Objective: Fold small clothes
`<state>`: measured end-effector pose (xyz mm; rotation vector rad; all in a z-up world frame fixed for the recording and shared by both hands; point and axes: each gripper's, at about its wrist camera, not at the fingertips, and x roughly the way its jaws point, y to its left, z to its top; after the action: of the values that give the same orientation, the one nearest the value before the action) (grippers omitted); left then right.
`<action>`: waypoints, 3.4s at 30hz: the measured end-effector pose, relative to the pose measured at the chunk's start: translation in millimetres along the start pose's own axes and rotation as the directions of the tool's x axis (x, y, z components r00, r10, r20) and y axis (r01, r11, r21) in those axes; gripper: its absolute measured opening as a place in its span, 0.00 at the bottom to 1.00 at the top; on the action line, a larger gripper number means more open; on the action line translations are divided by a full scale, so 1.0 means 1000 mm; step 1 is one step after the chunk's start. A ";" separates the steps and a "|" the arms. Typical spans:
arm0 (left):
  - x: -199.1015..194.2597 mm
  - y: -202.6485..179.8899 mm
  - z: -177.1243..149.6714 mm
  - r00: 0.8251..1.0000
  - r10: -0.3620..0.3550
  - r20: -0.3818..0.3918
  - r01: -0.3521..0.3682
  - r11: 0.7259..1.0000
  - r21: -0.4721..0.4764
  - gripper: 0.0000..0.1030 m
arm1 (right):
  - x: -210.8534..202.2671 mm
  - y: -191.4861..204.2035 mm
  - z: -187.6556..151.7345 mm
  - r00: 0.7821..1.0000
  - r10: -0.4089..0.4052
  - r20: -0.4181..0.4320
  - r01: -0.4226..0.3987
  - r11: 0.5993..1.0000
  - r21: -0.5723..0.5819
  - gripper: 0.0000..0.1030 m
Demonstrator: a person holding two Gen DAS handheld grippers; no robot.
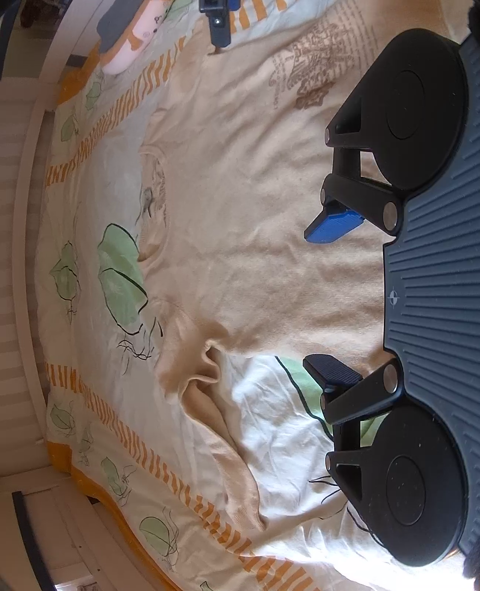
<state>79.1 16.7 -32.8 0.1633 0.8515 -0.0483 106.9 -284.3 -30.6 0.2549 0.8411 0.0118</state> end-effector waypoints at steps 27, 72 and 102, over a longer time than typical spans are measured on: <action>0.051 0.044 -0.039 0.988 -0.076 -0.137 0.055 0.987 -0.151 0.71 | 0.065 -0.044 0.018 0.967 -0.254 -0.012 0.253 0.967 -0.030 0.04; 0.054 -0.031 -0.014 0.986 -0.130 -0.102 0.141 0.985 0.104 0.73 | 0.052 -0.016 -0.018 0.976 -0.113 -0.186 0.085 0.985 -0.151 0.95; 0.123 -0.125 0.079 0.970 -0.237 -0.063 0.243 0.960 0.140 0.81 | 0.061 -0.124 0.114 0.991 -0.082 0.102 0.095 0.988 -0.120 0.85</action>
<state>205.5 -116.4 -90.2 0.1988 0.9109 -0.3368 220.6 -423.0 -31.7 0.0993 0.7511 -0.0309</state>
